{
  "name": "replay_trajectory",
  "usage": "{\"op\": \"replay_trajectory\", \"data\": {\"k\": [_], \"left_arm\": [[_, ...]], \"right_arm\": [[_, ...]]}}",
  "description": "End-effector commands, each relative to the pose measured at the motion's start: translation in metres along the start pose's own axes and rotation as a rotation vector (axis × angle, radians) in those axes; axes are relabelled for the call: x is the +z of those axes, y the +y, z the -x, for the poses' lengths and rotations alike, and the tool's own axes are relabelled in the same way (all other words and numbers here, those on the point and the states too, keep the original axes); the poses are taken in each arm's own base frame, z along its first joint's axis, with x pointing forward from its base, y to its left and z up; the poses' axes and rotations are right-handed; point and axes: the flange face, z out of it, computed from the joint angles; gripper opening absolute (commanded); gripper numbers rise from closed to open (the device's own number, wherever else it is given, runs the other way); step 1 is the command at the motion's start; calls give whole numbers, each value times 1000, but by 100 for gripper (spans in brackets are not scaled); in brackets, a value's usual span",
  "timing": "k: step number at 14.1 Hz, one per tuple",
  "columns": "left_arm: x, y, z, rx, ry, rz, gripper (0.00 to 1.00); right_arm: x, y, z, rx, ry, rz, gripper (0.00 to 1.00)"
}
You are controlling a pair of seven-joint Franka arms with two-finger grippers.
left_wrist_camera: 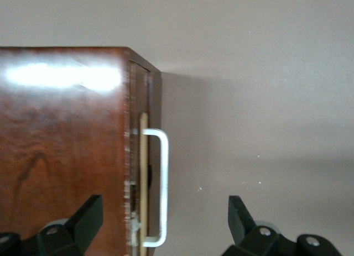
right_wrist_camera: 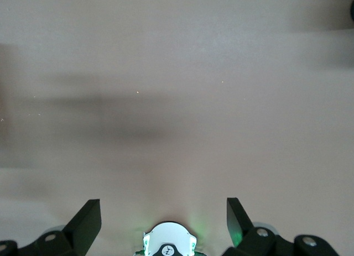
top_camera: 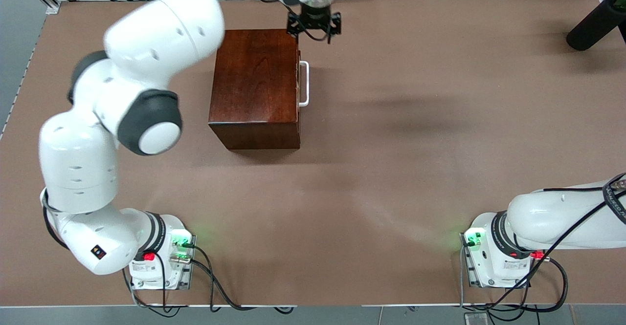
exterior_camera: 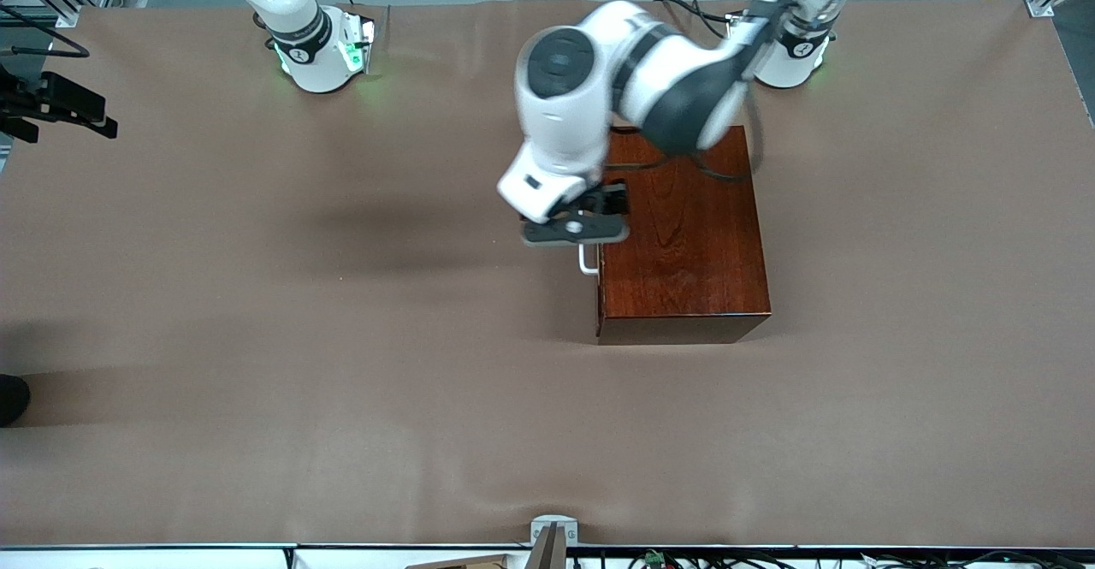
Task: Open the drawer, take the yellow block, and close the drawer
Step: 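Reach the left gripper over the box to the white drawer handle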
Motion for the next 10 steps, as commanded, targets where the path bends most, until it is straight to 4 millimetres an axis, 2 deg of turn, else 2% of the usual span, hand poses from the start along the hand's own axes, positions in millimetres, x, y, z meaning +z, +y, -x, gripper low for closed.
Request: {"op": "replay_trajectory", "data": {"k": [1,5,10], "left_arm": [[22,23,-1,-22,39,-28,100],[49,40,10,-16,45,-62,100],[95,55,29,9,19,-153,100]], "right_arm": [[-1,2,1,-3,-2,0,100],[-1,0,1,-6,-1,1,100],[-1,0,1,-6,-1,1,100]]}}
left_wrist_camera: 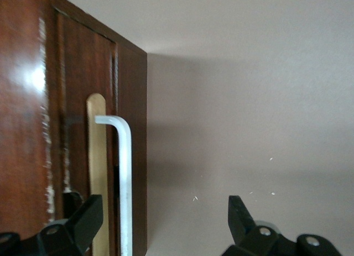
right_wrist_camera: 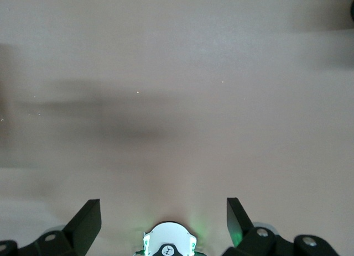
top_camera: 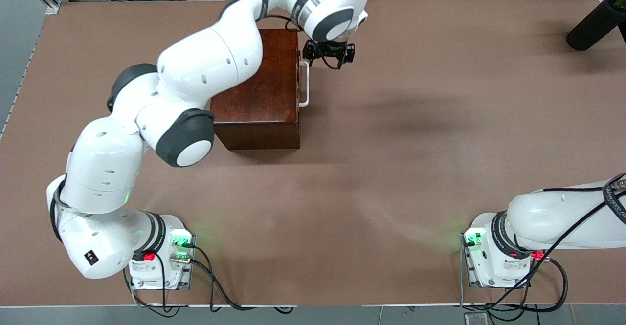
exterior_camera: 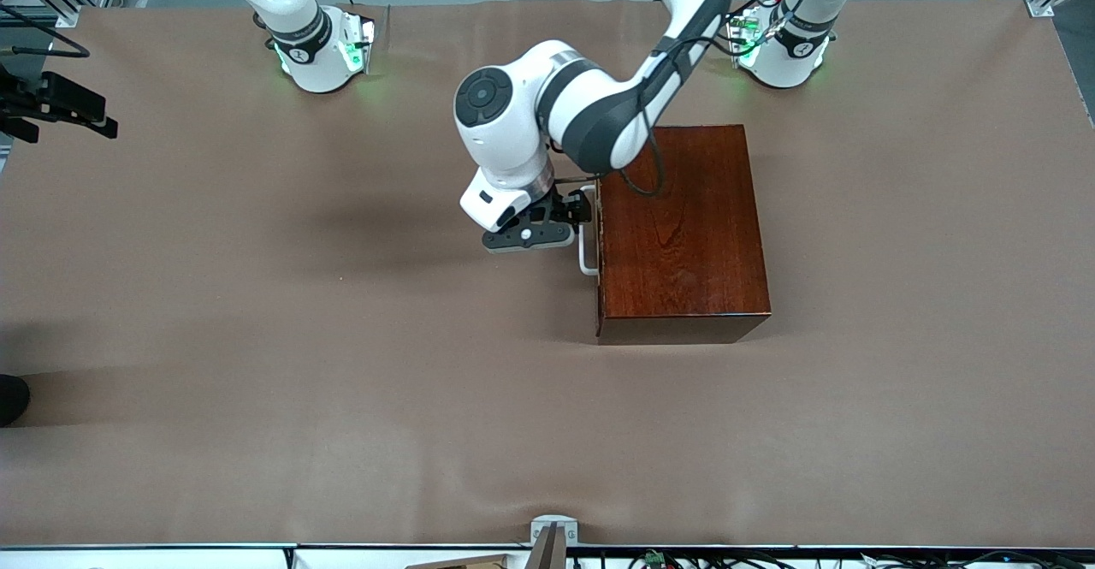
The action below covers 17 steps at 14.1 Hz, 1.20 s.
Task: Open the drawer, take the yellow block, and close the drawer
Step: 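Reach the left gripper over the box to the white drawer handle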
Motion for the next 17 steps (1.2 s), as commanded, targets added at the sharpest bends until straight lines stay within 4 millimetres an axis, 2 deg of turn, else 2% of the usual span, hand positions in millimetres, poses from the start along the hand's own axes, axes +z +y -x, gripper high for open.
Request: {"op": "replay_trajectory", "data": {"k": [1,6,17], "left_arm": [[12,8,4,0,23,-54,100],[33,3,7,13,-1,-149,100],[63,16,17,33,-13,-181,100]], "right_arm": [[-1,0,1,-5,-2,1,100],[-1,-1,1,-8,-2,1,100],[-1,2,1,-2,0,0,100]]}}
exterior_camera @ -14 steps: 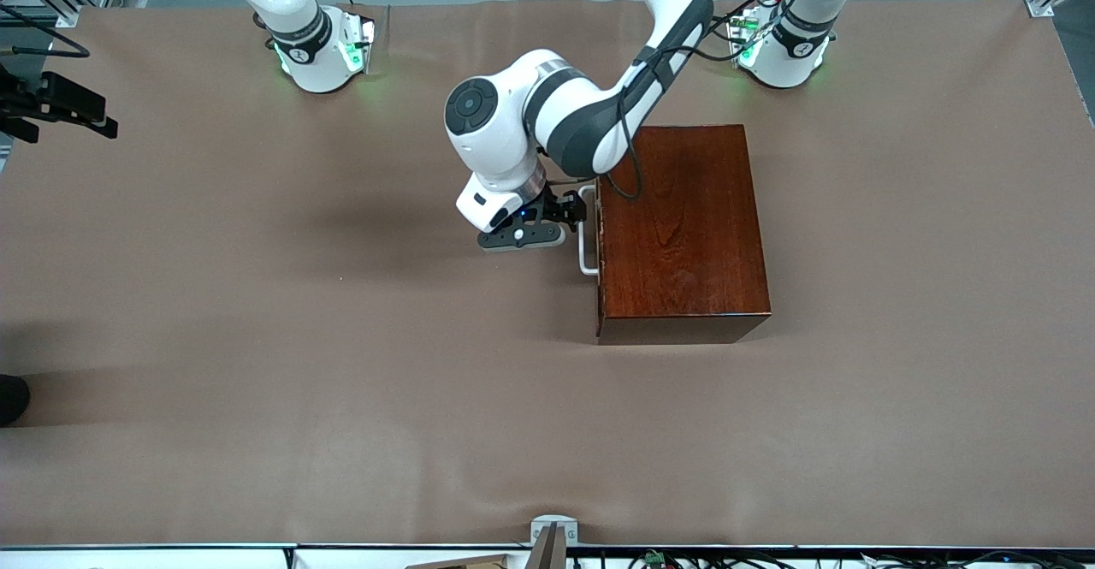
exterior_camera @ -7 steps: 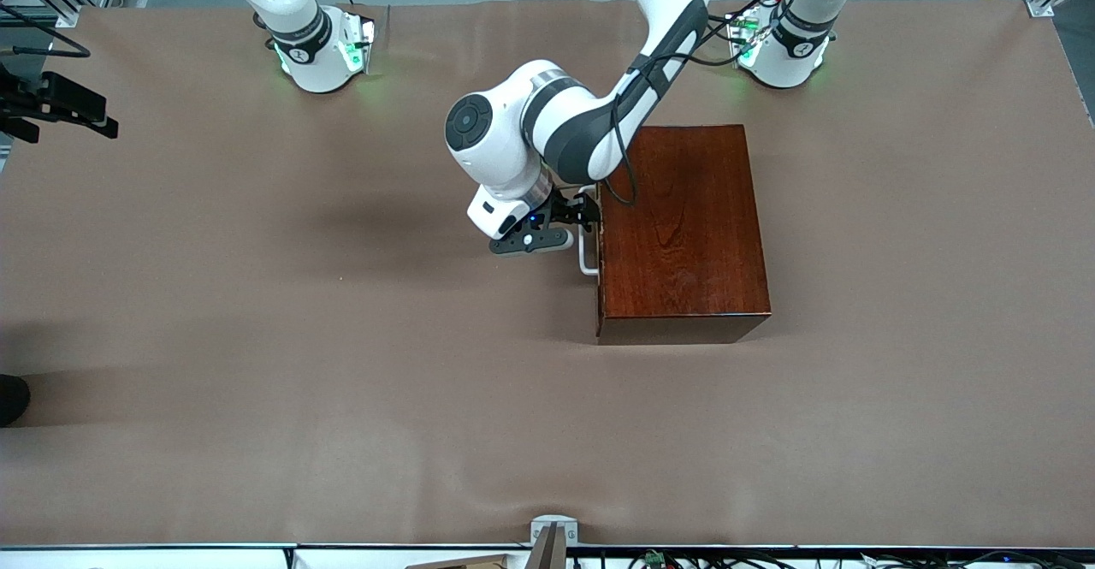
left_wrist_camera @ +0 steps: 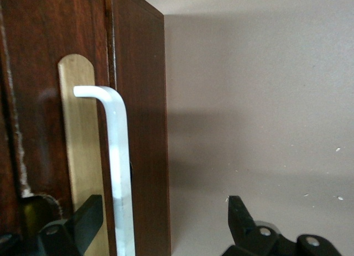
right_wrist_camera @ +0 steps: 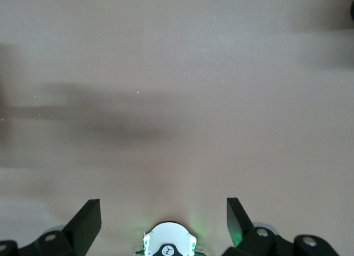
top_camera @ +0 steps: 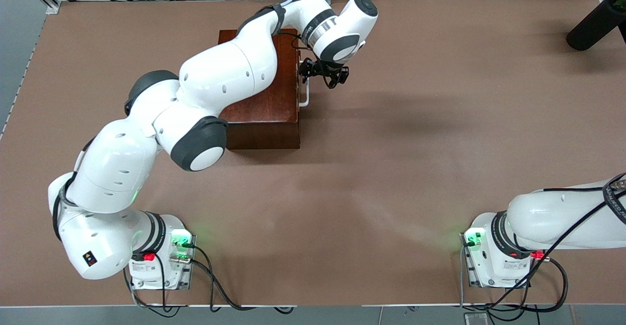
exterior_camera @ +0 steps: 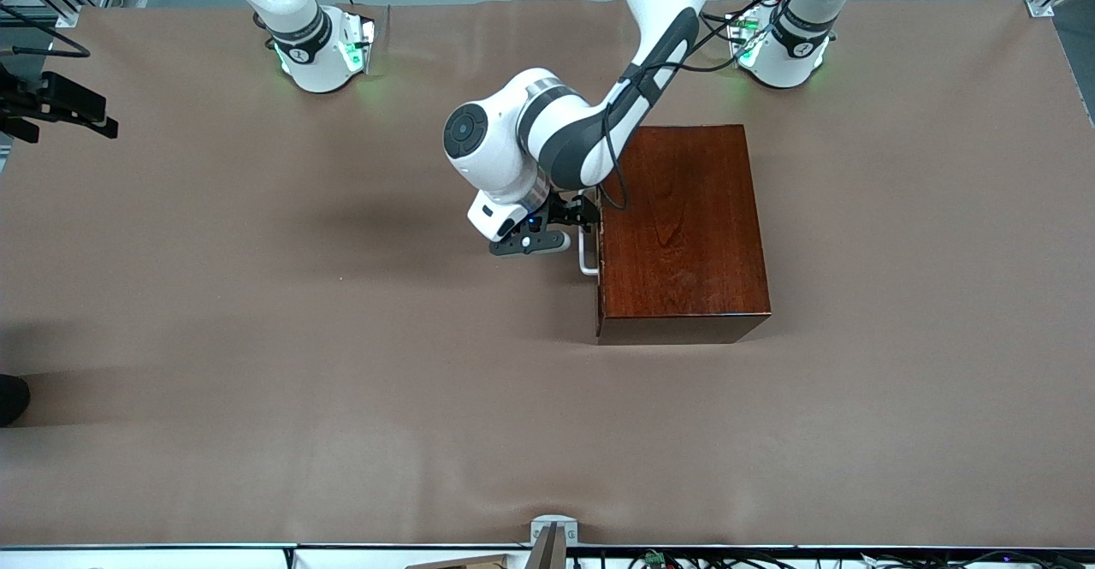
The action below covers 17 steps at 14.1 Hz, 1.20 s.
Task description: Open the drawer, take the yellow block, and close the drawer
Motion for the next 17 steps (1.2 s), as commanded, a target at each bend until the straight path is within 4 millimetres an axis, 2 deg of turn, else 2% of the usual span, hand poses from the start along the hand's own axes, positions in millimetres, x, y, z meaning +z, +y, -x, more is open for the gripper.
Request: {"op": "replay_trajectory", "data": {"k": [1,4,7,13,17], "left_arm": [[4,8,1,-3,32,-25,100],[10,18,7,-10,38,-22,100],[6,26,6,-58,66,32,100],[-14,48,5,-190,95,245,100],[-24,59,11,-235,75,332,100]], "right_arm": [[-1,3,1,0,0,0,100],[-1,2,1,-2,0,0,100],[-1,2,1,-3,0,0,100],[-1,2,0,-2,-2,0,100],[-1,3,0,0,-2,0,100]]}}
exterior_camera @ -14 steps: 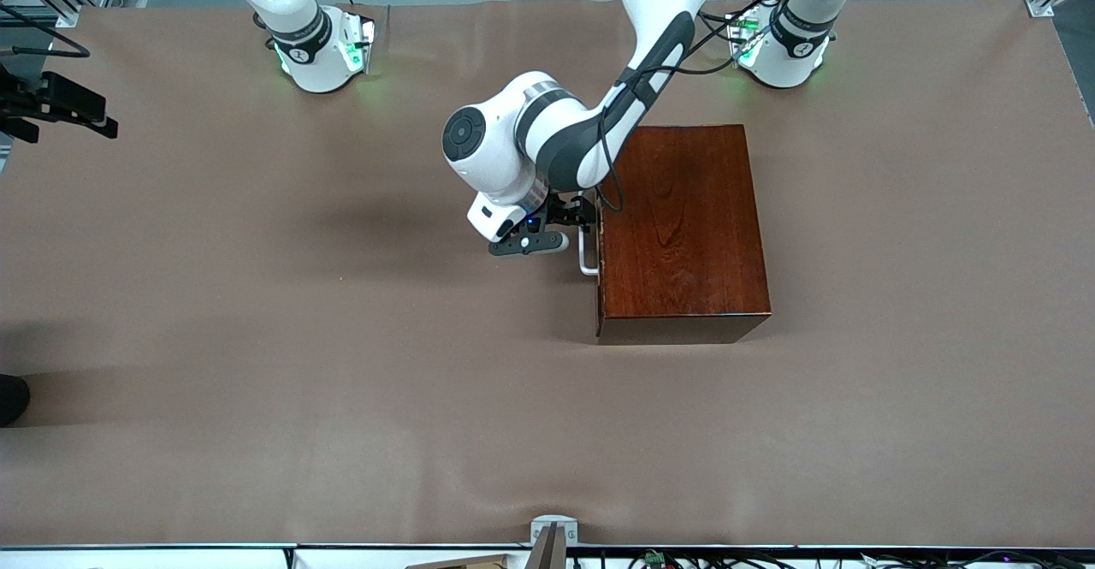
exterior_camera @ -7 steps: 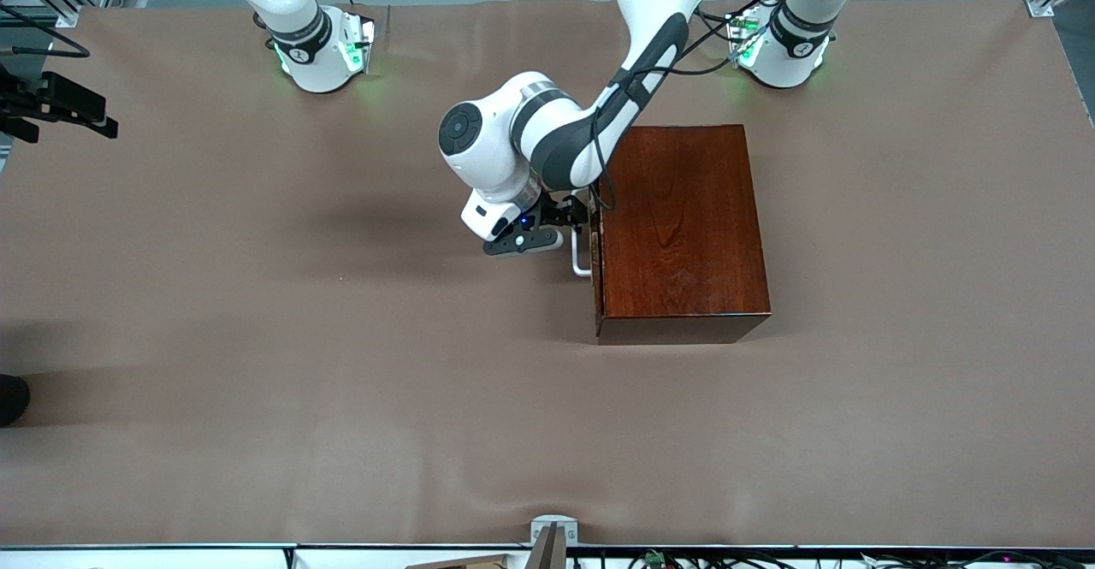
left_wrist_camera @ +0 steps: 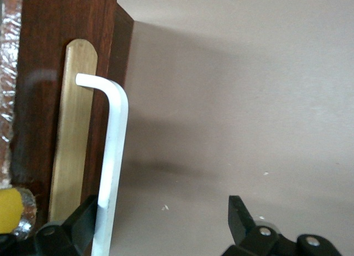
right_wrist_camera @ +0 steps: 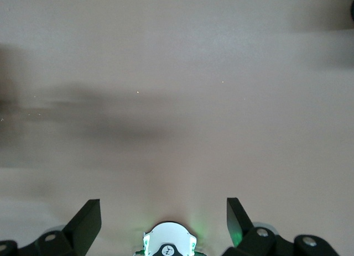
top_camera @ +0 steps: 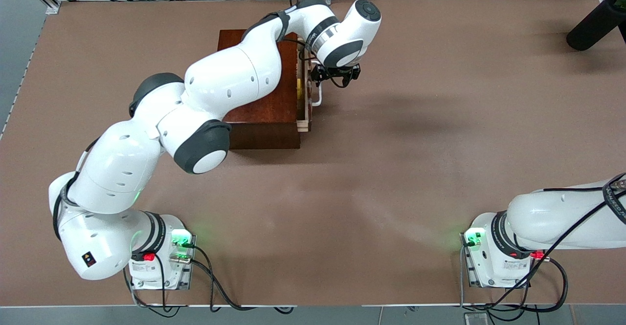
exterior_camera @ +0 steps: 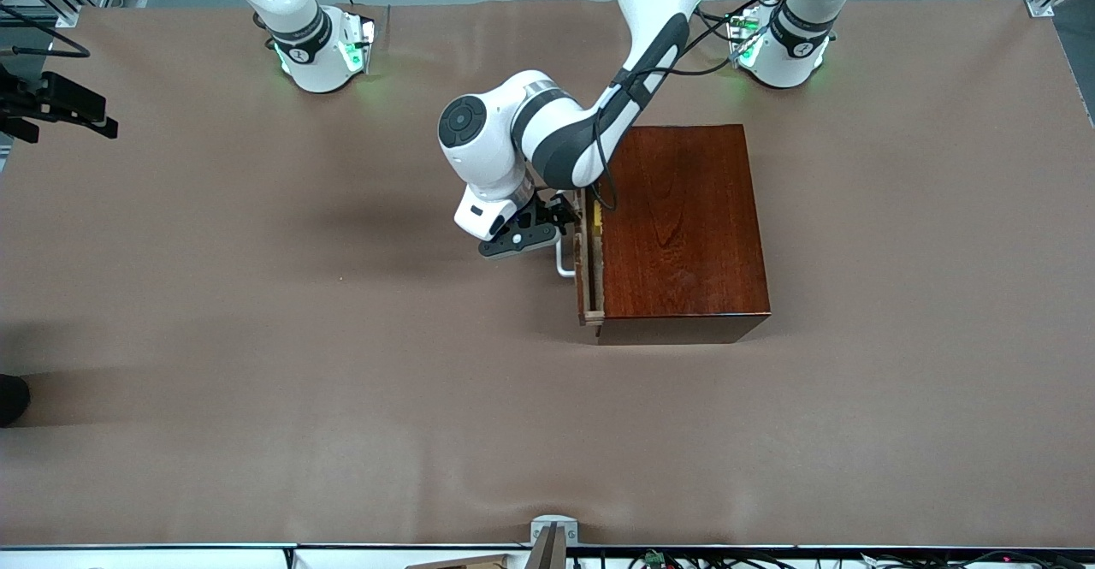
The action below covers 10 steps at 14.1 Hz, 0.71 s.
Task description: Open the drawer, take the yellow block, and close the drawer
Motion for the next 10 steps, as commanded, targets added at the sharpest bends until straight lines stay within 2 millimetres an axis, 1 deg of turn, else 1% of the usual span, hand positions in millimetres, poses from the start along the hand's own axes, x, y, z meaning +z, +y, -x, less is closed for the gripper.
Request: {"op": "replay_trajectory", "data": {"k": [1,6,10], "left_arm": [[-12,35,19,-33,7,184,100],[-21,42,19,-73,24,255,100],[-32,47,17,-108,22,329,100]], "right_arm": [[-1,2,0,-2,0,0,100],[-1,3,0,-1,0,0,100],[-1,2,0,-5,0,2,100]]}}
